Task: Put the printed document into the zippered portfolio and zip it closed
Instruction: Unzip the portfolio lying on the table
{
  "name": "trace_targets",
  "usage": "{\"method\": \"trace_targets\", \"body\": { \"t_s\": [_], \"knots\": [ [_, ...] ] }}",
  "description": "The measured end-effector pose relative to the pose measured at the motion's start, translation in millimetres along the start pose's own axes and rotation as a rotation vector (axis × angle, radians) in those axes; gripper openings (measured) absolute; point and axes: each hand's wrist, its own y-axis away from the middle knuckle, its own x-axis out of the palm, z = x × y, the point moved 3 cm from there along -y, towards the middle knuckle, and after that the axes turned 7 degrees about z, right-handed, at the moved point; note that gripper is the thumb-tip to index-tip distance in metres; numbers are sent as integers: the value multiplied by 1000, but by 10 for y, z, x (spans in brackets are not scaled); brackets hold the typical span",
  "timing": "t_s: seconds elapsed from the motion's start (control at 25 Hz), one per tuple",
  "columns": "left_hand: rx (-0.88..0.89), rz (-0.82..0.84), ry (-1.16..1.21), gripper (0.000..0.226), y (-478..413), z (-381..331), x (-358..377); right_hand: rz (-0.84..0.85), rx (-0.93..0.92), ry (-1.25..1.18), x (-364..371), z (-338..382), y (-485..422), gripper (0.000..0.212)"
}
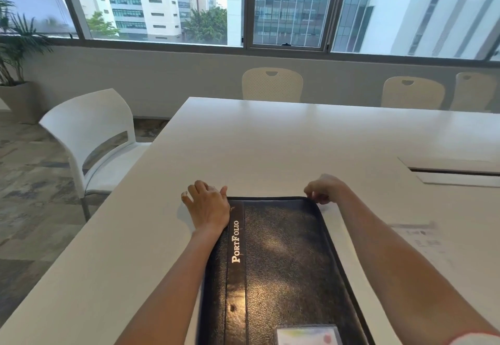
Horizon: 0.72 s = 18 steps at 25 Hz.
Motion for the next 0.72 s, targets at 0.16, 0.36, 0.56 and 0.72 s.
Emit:
{"method": "trace_targets", "body": {
  "t_s": [0.16,0.36,0.56,0.72],
  "knots": [
    [2,14,-38,49,-1,-23,-4,42,23,-59,-70,-212,107,18],
    [241,-9,-39,32,-6,-327,-74,-22,-193,-65,-145,-408,178,20],
    [620,130,171,29,221,-1125,73,-12,-406,-39,-31,-562,221,30],
    [672,167,241,29,368,-1557,242,-161,-496,39,38,-575,219,26]
  ]
}}
